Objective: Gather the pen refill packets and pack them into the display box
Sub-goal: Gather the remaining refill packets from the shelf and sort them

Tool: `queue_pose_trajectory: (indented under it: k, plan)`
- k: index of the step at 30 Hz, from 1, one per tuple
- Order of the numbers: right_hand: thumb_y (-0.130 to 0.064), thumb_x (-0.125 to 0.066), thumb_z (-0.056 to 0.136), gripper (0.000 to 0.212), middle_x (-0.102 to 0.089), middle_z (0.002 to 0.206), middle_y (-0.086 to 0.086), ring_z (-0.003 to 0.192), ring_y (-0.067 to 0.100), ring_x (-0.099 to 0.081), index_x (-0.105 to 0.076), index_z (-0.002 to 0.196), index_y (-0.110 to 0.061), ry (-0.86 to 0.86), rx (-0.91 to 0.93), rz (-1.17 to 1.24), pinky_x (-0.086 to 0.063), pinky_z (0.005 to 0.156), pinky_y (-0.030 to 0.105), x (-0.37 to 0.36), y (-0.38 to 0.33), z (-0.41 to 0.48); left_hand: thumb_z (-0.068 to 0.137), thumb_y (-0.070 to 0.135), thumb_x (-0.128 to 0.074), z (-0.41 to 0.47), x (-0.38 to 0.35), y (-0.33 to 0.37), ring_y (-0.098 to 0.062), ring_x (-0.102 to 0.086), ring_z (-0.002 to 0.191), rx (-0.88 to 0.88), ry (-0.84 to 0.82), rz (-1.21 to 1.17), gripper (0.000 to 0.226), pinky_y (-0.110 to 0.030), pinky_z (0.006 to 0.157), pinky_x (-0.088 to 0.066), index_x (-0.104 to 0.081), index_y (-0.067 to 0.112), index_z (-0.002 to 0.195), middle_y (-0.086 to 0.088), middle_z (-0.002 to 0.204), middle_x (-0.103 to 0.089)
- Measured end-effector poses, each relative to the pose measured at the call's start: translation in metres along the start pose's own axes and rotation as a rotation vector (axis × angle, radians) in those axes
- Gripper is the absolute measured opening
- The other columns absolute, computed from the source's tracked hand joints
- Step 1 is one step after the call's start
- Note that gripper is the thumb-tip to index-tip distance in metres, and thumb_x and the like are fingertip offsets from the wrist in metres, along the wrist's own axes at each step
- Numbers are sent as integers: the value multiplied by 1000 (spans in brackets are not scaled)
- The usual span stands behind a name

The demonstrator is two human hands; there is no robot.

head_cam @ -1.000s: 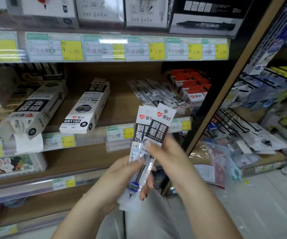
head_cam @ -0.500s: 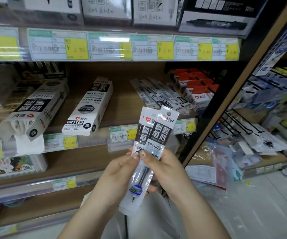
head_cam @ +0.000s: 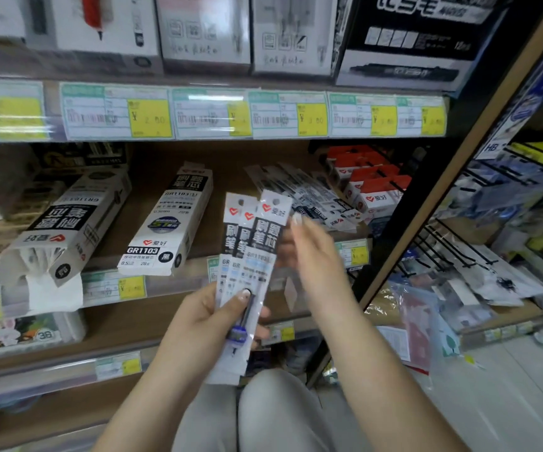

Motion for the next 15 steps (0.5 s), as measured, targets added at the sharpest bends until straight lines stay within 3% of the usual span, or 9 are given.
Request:
queue_pose_trajectory:
  k: [2, 4, 6, 9, 15]
  plan:
    - [-28, -54, 92, 7, -65, 93, -4, 87, 19, -65, -58, 95, -24, 179, 103, -124, -53, 83, 39, 25, -17, 40, 95, 14, -50, 5, 7, 10, -19, -66, 55, -20, 57, 18, 17, -27, 47, -53, -65, 10, 89, -13, 77, -73]
    - [-17, -57, 88, 19, -64, 93, -1, 93, 26, -63, -59, 107, -17, 219, 174, -415, -50, 81, 34, 30, -28, 80, 96, 14, -49, 10, 9, 18, -18, -67, 56, -32, 89, 25, 17, -27, 49, -53, -65, 12, 88, -11, 76, -74]
    - [-26, -57, 86, 33, -66, 106, 5, 99, 28, -61, -58, 118, -15, 97, 116, -790, -47, 75, 30, 11, -20, 112, 96, 14, -49, 17, 7, 23, -17, -68, 57, -41, 93, 15, 16, -27, 50, -54, -64, 13, 91, -9, 75, -74]
    - [-23, -50, 88, 30, -64, 113, 10, 100, 28, -60, -60, 115, -15, -116, 62, -1250, -42, 70, 29, -19, 2, 125, 96, 14, -49, 24, 7, 24, -16, -69, 58, -50, 109, 30, 14, -28, 52, -54, -63, 13, 93, -6, 75, -74]
    - [3, -38, 89, 33, -62, 114, 16, 101, 32, -60, -61, 112, -2, -111, 162, -1450, -42, 69, 32, -33, -7, 120, 96, 16, -50, 27, 10, 27, -20, -71, 64, -64, 125, 43, 14, -27, 51, -56, -64, 13, 93, -3, 74, -74]
Point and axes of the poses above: each hand's wrist, its own z-axis towards the middle knuckle, its own x-axis out of the back of the hand, y = z × x, the point moved 10 cm from there along z, towards the middle knuckle
